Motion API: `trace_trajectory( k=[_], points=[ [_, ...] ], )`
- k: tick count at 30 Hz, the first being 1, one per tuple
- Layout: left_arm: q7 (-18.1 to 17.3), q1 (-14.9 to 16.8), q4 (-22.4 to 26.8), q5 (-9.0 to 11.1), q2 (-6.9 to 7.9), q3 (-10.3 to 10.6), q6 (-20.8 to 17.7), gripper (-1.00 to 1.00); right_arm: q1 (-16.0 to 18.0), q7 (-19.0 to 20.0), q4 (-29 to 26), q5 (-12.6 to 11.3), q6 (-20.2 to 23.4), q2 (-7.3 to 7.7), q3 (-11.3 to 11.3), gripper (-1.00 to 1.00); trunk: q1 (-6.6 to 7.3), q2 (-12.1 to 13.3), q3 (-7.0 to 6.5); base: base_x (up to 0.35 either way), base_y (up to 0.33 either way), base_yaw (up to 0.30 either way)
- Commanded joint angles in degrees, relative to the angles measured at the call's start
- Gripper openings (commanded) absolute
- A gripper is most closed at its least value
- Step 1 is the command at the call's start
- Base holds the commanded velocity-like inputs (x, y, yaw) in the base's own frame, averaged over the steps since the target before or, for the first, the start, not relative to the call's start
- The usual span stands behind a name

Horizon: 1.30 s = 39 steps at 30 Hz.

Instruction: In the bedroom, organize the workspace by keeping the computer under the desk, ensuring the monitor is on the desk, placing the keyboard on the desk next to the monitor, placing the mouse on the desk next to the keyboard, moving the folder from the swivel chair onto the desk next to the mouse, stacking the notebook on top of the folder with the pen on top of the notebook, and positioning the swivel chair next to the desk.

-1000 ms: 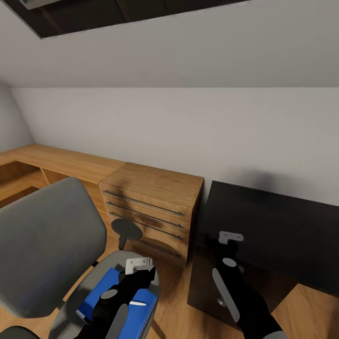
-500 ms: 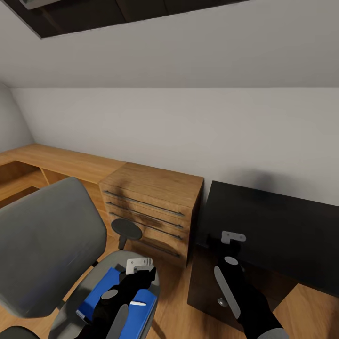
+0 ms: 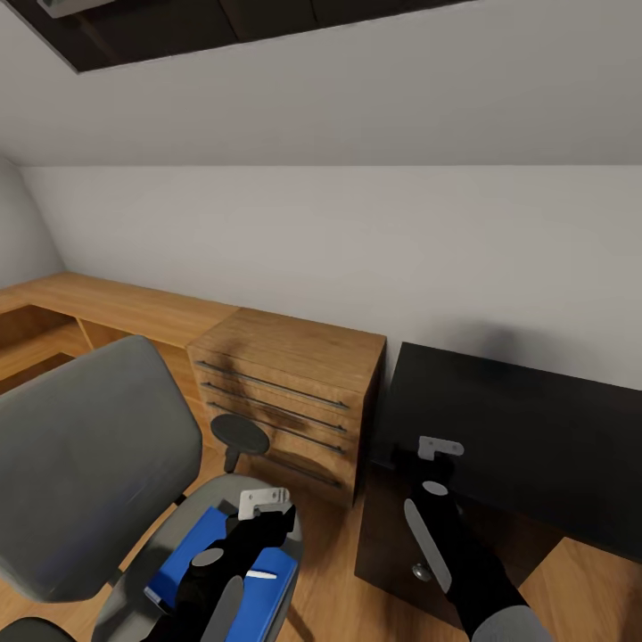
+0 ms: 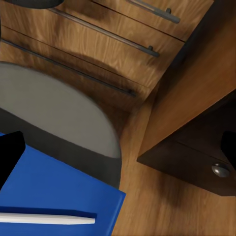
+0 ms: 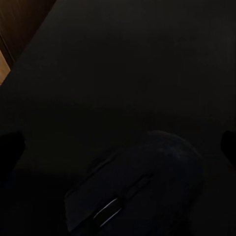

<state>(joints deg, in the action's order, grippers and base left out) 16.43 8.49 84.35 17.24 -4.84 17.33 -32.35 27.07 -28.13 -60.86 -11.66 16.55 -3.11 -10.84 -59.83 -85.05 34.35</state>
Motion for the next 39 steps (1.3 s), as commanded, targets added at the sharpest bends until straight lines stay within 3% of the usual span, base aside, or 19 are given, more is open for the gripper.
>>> trace_trajectory(
  k=[1,31,39],
  points=[
    [0.53,0.04,0.08,0.60,0.01,0.07,-0.17,1.00,0.07,-0.43,-0.02,-0.38,0.23,0.03,-0.14,1.00,0.00,-0.03,0.06,0.000,0.000,0.000],
    [0.53,0.06,0.03,0.62,0.09,0.07,-0.17,1.00,0.18,-0.59,0.30,-0.47,0.45,0.03,0.98,1.00,0.00,-0.03,0.06,-0.019,0.000,0.000],
    [0.53,0.04,0.09,0.61,0.10,0.05,-0.17,1.00,0.18,-0.52,0.30,-0.47,2.67,0.00,1.00,1.00,0.00,-0.03,0.06,-0.023,0.000,0.000]
  ],
)
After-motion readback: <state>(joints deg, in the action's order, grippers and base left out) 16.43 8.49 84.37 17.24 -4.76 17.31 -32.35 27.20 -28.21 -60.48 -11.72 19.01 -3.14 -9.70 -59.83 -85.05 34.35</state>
